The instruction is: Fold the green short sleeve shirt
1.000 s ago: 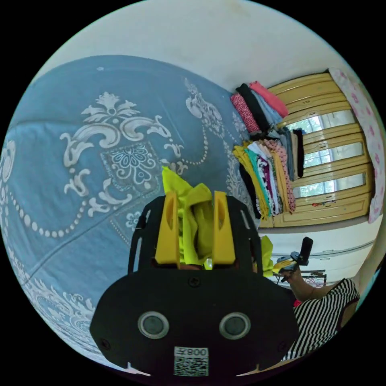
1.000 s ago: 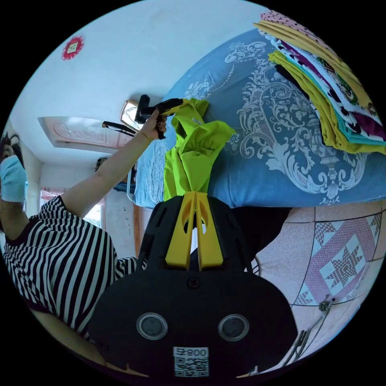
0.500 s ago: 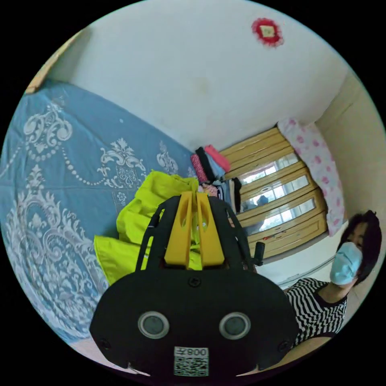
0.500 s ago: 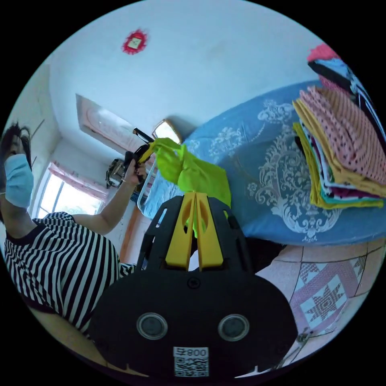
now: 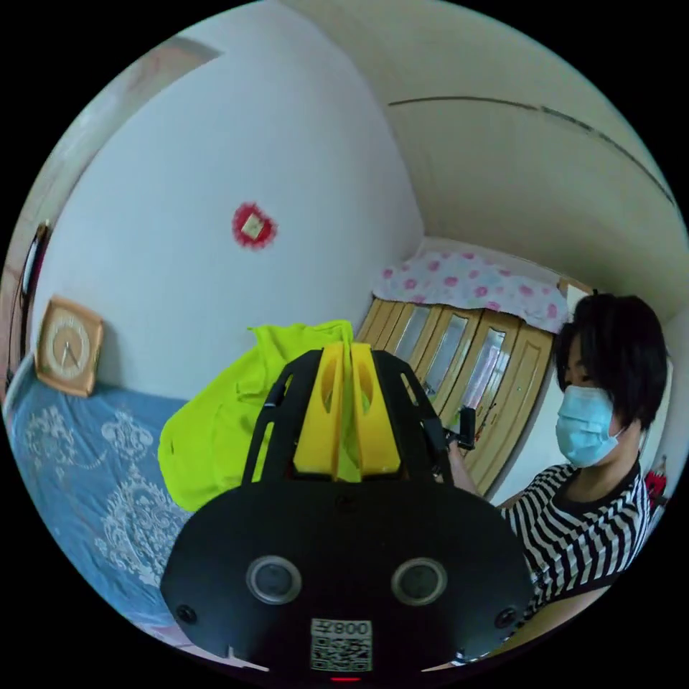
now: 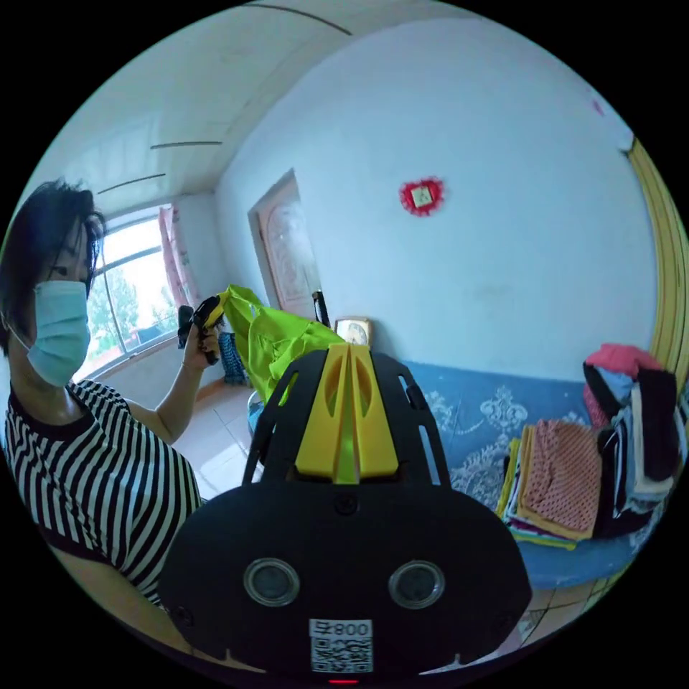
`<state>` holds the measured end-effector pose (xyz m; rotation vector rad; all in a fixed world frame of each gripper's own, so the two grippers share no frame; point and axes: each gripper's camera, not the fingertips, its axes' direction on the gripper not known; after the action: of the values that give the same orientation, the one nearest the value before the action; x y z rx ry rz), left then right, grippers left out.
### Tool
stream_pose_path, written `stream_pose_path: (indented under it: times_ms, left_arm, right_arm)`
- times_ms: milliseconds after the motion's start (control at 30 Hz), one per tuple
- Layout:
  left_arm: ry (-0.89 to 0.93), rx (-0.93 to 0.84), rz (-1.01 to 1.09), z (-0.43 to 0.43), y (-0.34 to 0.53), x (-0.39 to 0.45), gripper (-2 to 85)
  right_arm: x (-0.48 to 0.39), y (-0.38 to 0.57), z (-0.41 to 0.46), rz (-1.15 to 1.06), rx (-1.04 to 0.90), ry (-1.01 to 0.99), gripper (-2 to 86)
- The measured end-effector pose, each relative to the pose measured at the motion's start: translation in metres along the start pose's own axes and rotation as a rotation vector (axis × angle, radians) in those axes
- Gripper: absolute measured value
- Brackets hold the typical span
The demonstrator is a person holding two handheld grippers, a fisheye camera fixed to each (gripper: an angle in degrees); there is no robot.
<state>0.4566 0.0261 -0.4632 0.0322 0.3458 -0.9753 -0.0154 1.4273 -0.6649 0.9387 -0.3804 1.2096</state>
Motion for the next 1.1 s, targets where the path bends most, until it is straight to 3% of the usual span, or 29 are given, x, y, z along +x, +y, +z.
stream_pose_path:
  times_ms: [300,567,833,1100]
  left_arm:
    - [-0.093,0.115,0.271,-0.088,-0.039,0.133,1.9]
    - [-0.180,0.095,0.278,-0.097,-0.066,0.125,1.9]
    - [-0.365,-0.067,0.144,-0.046,-0.095,-0.009,2.3]
    - [-0.512,-0.348,-0.162,0.054,-0.061,-0.280,5.3]
  right_arm:
    - [-0.066,-0.053,-0.064,-0.237,0.199,0.080,0.0]
    - [-0.049,-0.106,-0.016,-0.293,0.168,0.151,0.0]
    - [0.063,-0.182,0.168,-0.219,-0.083,0.174,0.0]
    - [0.247,-0.209,0.457,0.002,-0.496,0.213,0.2]
